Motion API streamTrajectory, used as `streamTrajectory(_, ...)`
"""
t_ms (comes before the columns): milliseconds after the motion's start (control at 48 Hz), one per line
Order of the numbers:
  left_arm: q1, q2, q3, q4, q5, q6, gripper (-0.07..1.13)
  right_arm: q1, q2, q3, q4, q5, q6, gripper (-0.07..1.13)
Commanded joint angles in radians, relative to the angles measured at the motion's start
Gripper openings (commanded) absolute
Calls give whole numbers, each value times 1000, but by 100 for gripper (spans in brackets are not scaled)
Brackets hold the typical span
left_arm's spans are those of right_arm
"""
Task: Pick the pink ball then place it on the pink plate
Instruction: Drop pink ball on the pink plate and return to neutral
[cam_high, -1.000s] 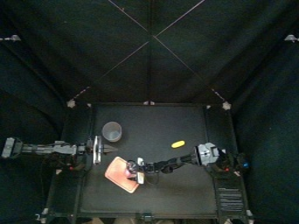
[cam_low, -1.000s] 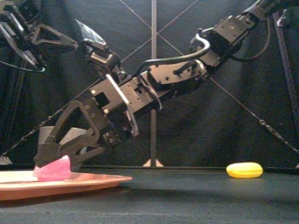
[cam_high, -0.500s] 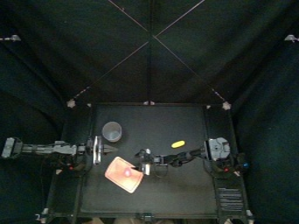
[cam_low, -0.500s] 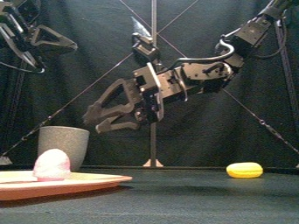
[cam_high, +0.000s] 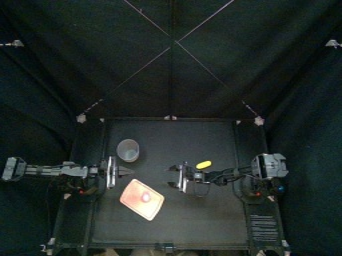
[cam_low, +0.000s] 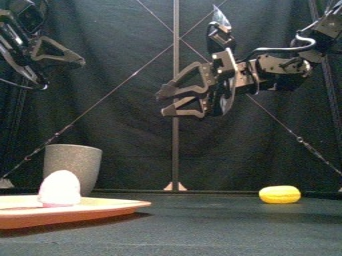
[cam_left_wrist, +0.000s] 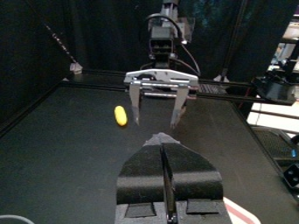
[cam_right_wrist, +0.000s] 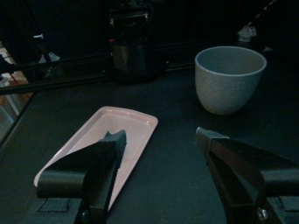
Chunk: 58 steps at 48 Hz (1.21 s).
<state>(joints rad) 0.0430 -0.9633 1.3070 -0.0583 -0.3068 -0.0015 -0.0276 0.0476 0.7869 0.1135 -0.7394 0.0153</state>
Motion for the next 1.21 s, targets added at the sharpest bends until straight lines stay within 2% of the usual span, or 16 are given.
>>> streamTrajectory(21, 2, 6, -9, 0, -9, 0, 0, -11, -92, 21, -6, -6, -2, 97)
streamTrajectory(312, 0, 6, -6, -14, -6, -2, 0, -25, -281, 124, -18, -6, -8, 97)
streamTrajectory(708, 0, 6, -8, -14, -6, 2, 0, -54, -592, 411, -6, -5, 5, 97)
streamTrajectory(958, 3, 6, -6, -14, -6, 2, 0, -69, -655, 482, 8, 25, 5, 97)
streamTrajectory(1208, 5, 6, 8, -15, -6, 0, 0, -81, -638, 492, 8, 126, 6, 97)
